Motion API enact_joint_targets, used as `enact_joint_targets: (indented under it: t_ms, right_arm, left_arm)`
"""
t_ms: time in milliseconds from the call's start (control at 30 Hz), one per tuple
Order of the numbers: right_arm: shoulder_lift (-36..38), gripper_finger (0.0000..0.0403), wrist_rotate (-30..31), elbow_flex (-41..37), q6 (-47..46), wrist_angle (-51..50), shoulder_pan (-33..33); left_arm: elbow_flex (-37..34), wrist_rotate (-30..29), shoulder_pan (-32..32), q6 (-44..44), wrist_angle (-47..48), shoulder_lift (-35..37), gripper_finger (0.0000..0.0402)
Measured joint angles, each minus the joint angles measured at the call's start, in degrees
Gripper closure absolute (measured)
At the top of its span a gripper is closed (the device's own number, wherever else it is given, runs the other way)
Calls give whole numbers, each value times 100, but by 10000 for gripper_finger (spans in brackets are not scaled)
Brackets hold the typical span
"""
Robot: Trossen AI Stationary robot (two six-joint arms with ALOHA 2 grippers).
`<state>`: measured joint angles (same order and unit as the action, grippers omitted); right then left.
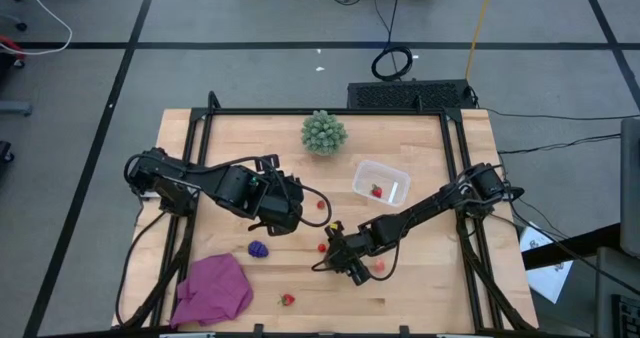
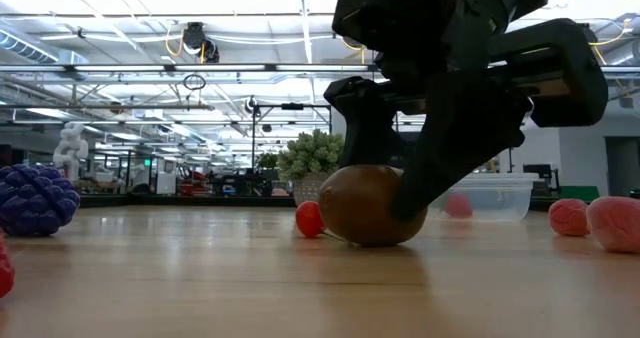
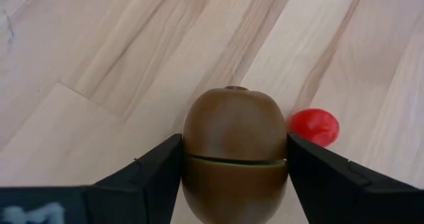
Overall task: Pick and placing Produce into tupperware
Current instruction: Put the brown kiwi into the transparent bin
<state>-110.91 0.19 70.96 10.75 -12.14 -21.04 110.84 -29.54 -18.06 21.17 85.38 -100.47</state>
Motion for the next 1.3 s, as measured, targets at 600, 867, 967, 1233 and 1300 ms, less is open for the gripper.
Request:
enact_joint_targets:
  t_ms: [600, 867, 967, 1233, 1300]
  right_arm:
    - [950, 164, 576, 2, -260, -869, -11]
    - [1868, 161, 1827, 1, -394, -2245, 179]
    - [2218, 161, 2078, 0, -554, -2650, 345]
    - [3035, 161, 2124, 2, -921, -3560, 1022]
    - [3195, 161, 2118, 2, -1024, -3702, 1201]
  left_arm:
    - [1, 0, 0, 0, -51, 0, 218]
    - [0, 2, -2, -112, -167, 0, 218]
    - [-1, 2, -2, -126, -171, 0, 218]
    - [-1, 2, -2, -151, -172, 0, 218]
    - [-1, 2, -2, -153, -171, 0, 218]
